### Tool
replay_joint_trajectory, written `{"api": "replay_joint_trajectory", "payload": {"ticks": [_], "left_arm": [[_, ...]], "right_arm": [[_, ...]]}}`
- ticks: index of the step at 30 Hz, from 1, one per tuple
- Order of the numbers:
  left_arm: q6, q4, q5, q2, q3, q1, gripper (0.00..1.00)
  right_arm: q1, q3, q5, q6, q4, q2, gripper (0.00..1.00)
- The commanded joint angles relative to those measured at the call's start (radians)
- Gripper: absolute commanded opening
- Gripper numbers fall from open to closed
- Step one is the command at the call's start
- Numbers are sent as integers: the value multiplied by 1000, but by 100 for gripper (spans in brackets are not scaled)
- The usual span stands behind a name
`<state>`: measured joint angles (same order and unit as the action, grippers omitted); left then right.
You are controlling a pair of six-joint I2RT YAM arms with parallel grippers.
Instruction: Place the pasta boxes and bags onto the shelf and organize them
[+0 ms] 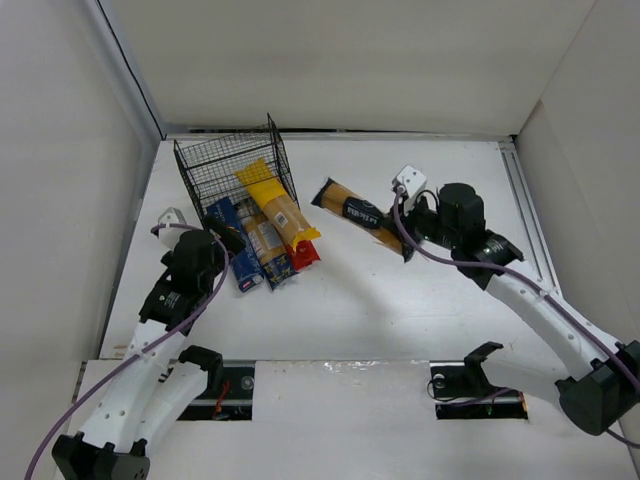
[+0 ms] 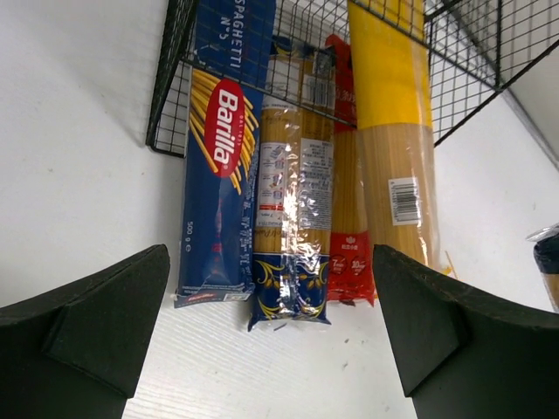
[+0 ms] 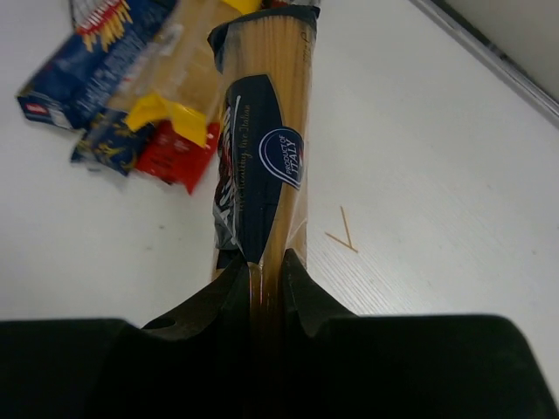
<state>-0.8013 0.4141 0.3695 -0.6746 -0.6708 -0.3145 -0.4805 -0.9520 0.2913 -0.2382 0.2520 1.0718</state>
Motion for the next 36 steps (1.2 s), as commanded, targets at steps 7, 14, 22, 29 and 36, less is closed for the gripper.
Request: {"api": "replay_joint_trajectory", "payload": {"ticks": [7, 14, 22, 29, 36], "left_arm": [[-41, 89, 146, 23, -162, -1, 100], [-41, 127, 177, 33, -210, -1, 100], [-29, 146, 197, 55, -210, -1, 100], [-10, 146, 187, 73, -201, -1, 100], [1, 155, 167, 92, -200, -1, 100]], "right_arm": [[-266, -108, -202, 200, -428, 83, 0], [-392, -203, -351, 289, -487, 263, 0], [-448, -241, -469, 375, -612, 410, 0], [-490, -341, -469, 408, -691, 577, 0], [-521, -485, -558, 447, -763, 753, 0]]}}
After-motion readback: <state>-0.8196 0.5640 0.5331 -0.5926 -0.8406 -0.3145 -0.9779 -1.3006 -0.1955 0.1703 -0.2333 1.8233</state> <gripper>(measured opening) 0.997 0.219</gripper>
